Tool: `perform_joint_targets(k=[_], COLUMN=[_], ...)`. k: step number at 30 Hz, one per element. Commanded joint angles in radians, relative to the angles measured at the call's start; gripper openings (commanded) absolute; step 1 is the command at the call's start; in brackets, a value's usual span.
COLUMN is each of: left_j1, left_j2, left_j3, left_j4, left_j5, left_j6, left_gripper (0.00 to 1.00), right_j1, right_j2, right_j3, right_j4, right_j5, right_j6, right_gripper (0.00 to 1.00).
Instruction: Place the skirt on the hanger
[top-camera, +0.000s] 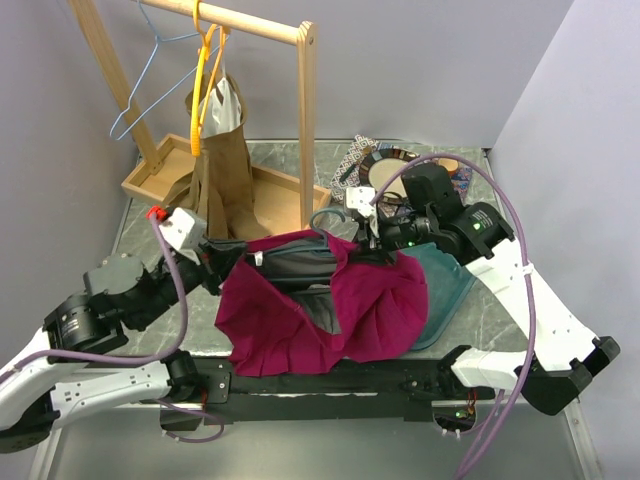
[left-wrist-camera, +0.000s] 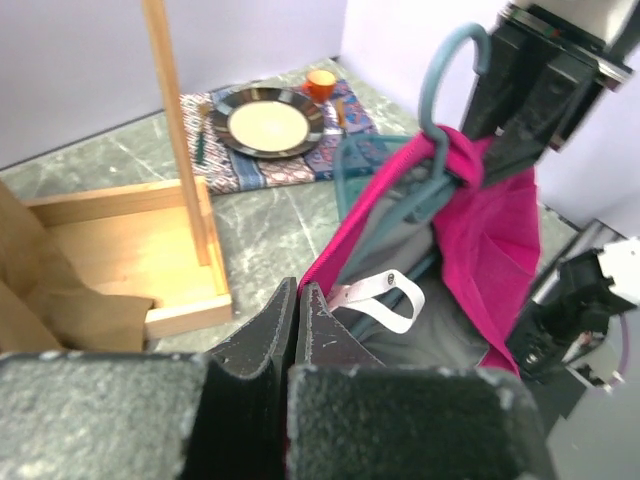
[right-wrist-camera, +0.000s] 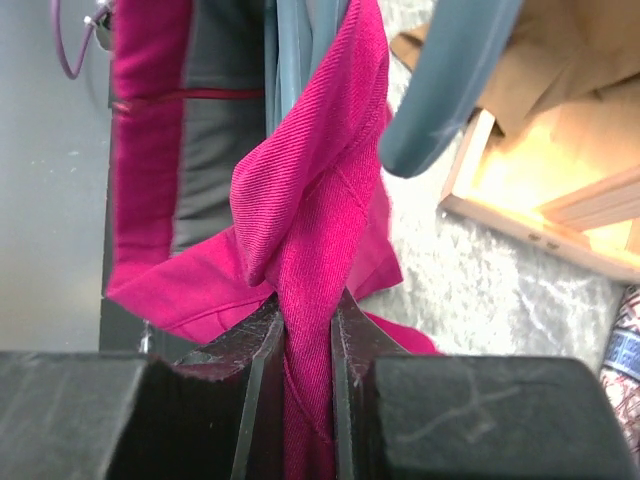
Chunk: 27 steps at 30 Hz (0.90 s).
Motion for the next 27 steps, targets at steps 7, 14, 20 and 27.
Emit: perform_joint_targets(k=[7,14,20,27], left_j1=[0.002,0.002,0.003,0.003], left_j2=[0.033,0.062,0.059,0.149], left_j3=[0.03,0.163,0.275,0.227], left_j4=[0.003,-0.141,-0.297,-0.358], left_j5=[0.34,0.621,0.403,0.47], left_j6=[0.013,0.12,0.264,0.345], left_gripper=[0.09,0.78,0.99,0.99], right_j1=[-0.03,-0.033,-0.032,-0.018], right_j2=[-0.021,-0.021,-0.044,-0.049], right_j3=[0.042,0.07,0.085,0.074], right_j4=[0.019,-0.004,-0.13,-0.193], right_j5=[0.034,0.021,-0.09,-0.157], right_j6=[-0.006,-0.032,-0.203,-0.308], right_gripper=[0.0,0.0,0.0,0.0])
